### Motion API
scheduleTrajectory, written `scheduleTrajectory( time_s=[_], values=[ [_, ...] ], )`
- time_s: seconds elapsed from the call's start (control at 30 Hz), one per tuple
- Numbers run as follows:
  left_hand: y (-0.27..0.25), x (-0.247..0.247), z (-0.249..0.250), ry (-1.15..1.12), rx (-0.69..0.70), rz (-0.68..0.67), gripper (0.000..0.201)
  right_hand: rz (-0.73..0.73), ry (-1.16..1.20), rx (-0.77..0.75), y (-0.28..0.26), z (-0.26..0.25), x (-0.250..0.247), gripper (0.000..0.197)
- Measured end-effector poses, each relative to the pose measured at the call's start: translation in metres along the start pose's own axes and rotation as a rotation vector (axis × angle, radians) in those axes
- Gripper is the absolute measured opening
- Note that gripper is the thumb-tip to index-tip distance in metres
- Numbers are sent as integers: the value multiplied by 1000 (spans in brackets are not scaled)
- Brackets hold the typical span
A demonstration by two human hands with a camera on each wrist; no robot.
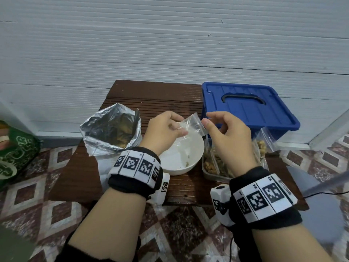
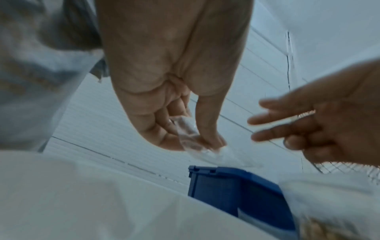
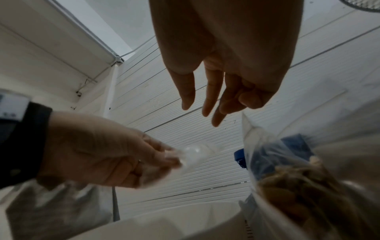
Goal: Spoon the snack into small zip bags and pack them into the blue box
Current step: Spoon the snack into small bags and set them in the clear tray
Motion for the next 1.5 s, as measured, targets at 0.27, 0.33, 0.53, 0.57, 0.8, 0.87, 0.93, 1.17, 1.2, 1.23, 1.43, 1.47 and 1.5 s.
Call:
scheduleTrajectory(
  time_s=[0.27,0.33,0.53,0.57,0.8,0.87,0.93,1.17,1.2,1.23,1.43,1.47,1.5],
  values=[
    [-12,-7,21,-105,121,-87,28,1,-9,108,3,7,-2,23],
    [-11,-4,19,-59,128,-105,28,5,23,134,3,10,-2,15],
    [-15,0,25,174,218,-49,82,35,101,121,1,9,-3,19],
    [-17,2,31,250,262,-35,86,40,111,118,0,8,-3,19],
    [-23,-2,40,332,326,126,76,-38,153,128,-1,9,4,21],
    [-23,-4,40,323,336,135,70,-57,163,123,-1,8,5,22],
    [-24,-5,41,286,341,143,59,-75,174,125,-2,7,6,21],
    [-24,-12,39,118,394,243,33,-23,195,130,-4,2,3,22],
    [-25,-15,40,100,400,262,31,5,210,138,-4,2,0,26],
    [-28,-18,42,78,405,278,30,30,222,139,-4,1,-3,30],
    [-52,-51,54,-24,395,391,36,82,311,89,-5,-9,-12,34],
    [-56,-59,56,-35,391,415,37,70,311,78,-5,-13,-9,33],
    [-61,-69,58,-45,387,437,38,50,308,69,-6,-17,-5,32]
  ],
)
Point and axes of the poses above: each hand's wrist, its own y-axis towards the middle knuckle, its own x-axis out of the palm, z = x × y, the point moved 8 cm from there along y, towards the middle knuckle, and after that the axes turned 10 degrees about y, right-handed, at the moved point
